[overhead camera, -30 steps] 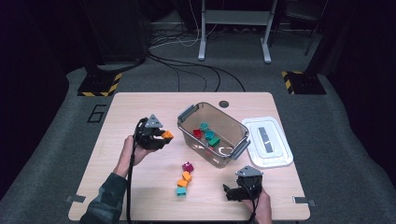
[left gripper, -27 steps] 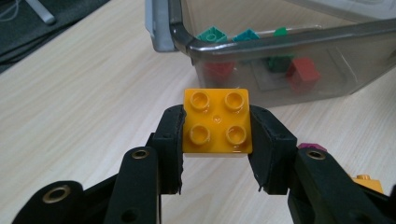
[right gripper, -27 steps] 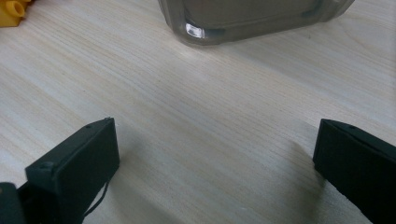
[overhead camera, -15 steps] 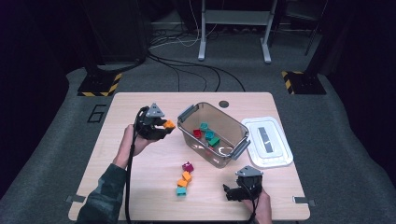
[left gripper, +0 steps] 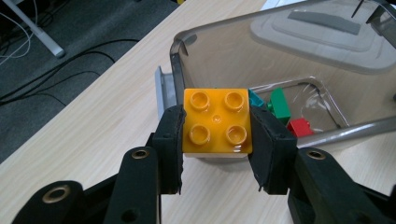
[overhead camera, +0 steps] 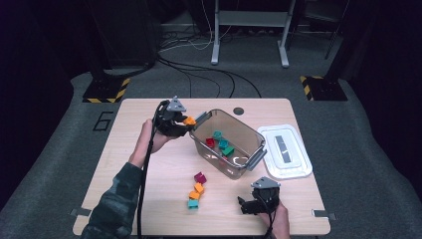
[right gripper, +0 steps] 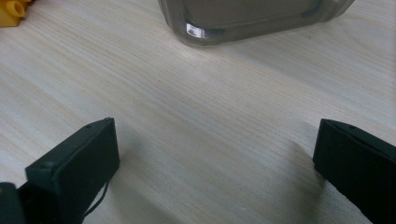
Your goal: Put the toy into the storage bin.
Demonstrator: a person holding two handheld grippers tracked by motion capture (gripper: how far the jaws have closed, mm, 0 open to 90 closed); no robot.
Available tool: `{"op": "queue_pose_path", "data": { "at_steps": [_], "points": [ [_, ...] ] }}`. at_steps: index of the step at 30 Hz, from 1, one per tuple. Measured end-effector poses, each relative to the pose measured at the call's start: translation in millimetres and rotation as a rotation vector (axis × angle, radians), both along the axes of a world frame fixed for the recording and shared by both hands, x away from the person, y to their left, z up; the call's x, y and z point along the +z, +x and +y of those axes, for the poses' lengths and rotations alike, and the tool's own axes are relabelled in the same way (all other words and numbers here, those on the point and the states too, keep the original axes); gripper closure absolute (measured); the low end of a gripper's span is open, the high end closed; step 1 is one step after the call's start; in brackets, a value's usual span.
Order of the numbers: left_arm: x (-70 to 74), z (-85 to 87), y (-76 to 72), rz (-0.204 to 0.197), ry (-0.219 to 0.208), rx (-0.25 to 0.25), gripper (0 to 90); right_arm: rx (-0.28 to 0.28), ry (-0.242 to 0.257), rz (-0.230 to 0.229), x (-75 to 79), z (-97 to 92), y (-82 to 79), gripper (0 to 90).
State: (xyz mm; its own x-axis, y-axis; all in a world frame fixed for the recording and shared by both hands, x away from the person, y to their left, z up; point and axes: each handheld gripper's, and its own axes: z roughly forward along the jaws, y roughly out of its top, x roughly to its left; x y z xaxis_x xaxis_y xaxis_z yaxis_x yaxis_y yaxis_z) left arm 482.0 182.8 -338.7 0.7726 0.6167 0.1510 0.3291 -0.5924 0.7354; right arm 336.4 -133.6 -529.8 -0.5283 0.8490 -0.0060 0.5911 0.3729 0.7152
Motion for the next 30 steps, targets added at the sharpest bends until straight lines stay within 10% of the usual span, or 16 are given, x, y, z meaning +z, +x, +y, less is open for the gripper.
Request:
{"op": "queue_pose_path", "data": {
  "at_steps": [26,30],
  "points": [
    [-18.9,-45.6,39.9,0.092,0.054,-0.018,58.2,-0.001,0.001,0.001,0.0,0.1,-0.1,0.0],
    [-18.7,-45.2,40.7,0.109,0.034,-0.011,44.7,-0.001,0.001,0.001,0.0,0.1,0.0,0.0]
  ]
}}
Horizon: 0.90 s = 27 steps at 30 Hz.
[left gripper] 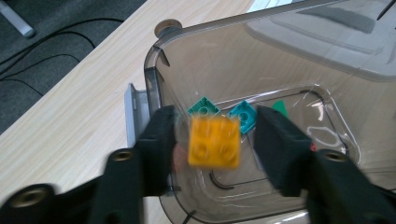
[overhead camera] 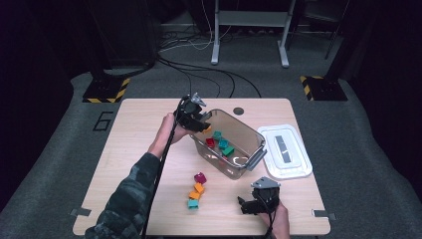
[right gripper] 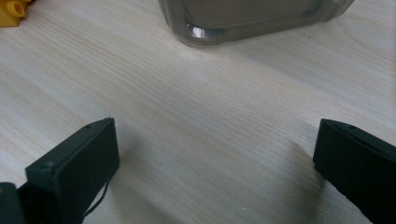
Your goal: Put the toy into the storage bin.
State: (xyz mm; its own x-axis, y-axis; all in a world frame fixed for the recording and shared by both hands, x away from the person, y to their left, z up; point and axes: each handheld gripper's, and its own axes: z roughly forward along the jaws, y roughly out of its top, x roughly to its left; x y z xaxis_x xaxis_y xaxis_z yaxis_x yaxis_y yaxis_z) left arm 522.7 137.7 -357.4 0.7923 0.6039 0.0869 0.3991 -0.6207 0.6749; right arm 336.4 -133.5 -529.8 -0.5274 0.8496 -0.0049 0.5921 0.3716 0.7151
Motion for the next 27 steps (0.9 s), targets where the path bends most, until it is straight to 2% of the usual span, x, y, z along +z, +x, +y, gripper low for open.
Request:
{"op": "queue_pose_path", "data": {
  "at_steps": [5,11,20,27],
  "points": [
    [4.0,1.9,-5.2,-0.004,-0.013,0.006,25.6,0.000,0.000,0.000,0.0,0.0,0.0,0.0],
    [10.9,7.2,-17.9,-0.022,-0.015,0.006,16.6,0.000,0.000,0.000,0.0,0.0,0.0,0.0],
    [17.0,23.3,-39.0,-0.059,-0.016,0.021,12.9,0.001,-0.001,-0.001,0.0,-0.1,0.0,0.0],
    [11.7,36.3,-54.1,-0.078,0.002,0.039,12.2,0.010,-0.004,0.000,0.1,-0.6,0.0,0.0]
  ]
}}
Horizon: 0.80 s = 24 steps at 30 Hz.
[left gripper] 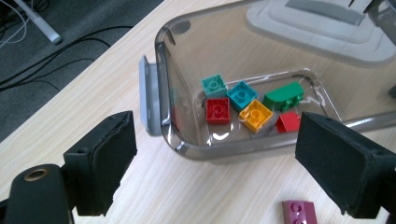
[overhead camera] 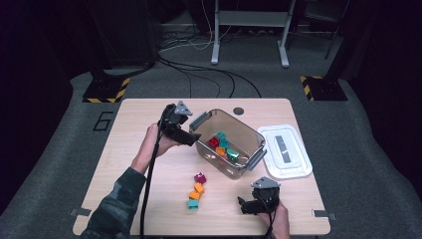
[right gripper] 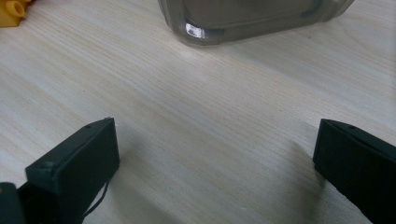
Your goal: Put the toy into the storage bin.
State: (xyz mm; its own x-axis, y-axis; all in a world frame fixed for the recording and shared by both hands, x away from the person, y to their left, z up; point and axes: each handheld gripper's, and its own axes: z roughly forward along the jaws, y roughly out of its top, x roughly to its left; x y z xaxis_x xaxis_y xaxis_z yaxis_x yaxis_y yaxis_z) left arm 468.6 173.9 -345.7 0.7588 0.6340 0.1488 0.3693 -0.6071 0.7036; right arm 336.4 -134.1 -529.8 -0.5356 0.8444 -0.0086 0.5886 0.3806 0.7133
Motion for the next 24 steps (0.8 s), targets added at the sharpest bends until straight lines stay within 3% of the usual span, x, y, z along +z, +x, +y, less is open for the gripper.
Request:
{"op": "queue_pose_path", "data": {
  "at_steps": [12,24],
  "points": [
    [-23.7,20.1,-17.3,0.016,-0.007,0.030,11.1,0.000,0.000,0.000,0.0,0.0,0.0,0.0],
    [-60.5,33.5,-31.9,0.069,-0.012,0.051,10.4,0.000,0.000,0.000,0.0,0.0,0.0,0.0]
  ]
}}
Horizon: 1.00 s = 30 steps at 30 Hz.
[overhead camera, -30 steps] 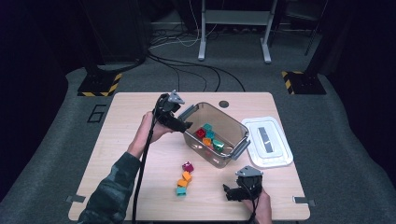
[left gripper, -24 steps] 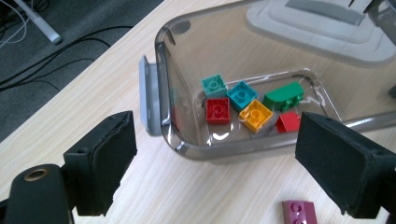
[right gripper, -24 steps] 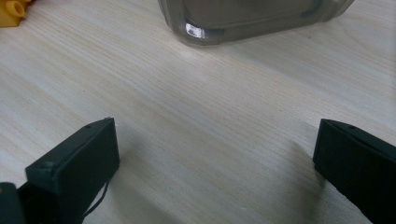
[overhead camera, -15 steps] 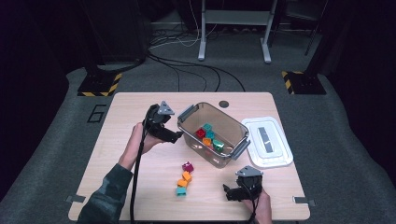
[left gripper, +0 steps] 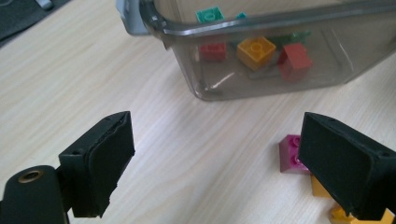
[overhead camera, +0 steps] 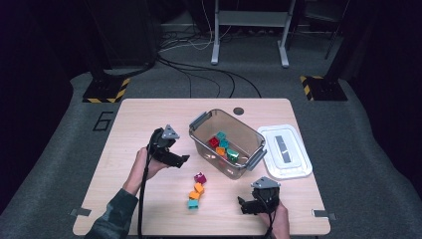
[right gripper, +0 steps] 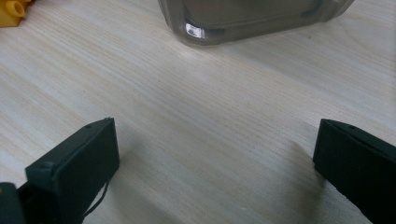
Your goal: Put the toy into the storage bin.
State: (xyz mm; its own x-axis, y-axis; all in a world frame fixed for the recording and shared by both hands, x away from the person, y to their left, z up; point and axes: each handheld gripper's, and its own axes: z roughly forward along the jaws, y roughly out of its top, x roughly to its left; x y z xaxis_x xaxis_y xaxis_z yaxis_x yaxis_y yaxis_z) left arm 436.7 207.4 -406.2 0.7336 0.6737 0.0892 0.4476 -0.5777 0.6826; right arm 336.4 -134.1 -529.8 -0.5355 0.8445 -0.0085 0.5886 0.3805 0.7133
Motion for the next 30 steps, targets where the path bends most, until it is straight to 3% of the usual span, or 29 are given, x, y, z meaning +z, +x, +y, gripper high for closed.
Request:
{"op": "queue_pose_path", "data": {
  "at_steps": [19,30],
  "points": [
    [-44.4,-9.6,-12.0,0.080,-0.012,-0.009,8.7,0.000,0.000,0.000,0.0,0.0,0.0,0.0],
    [-68.8,-26.9,-14.3,0.127,-0.004,-0.025,5.7,0.000,0.000,0.000,0.0,0.0,0.0,0.0]
  ]
}}
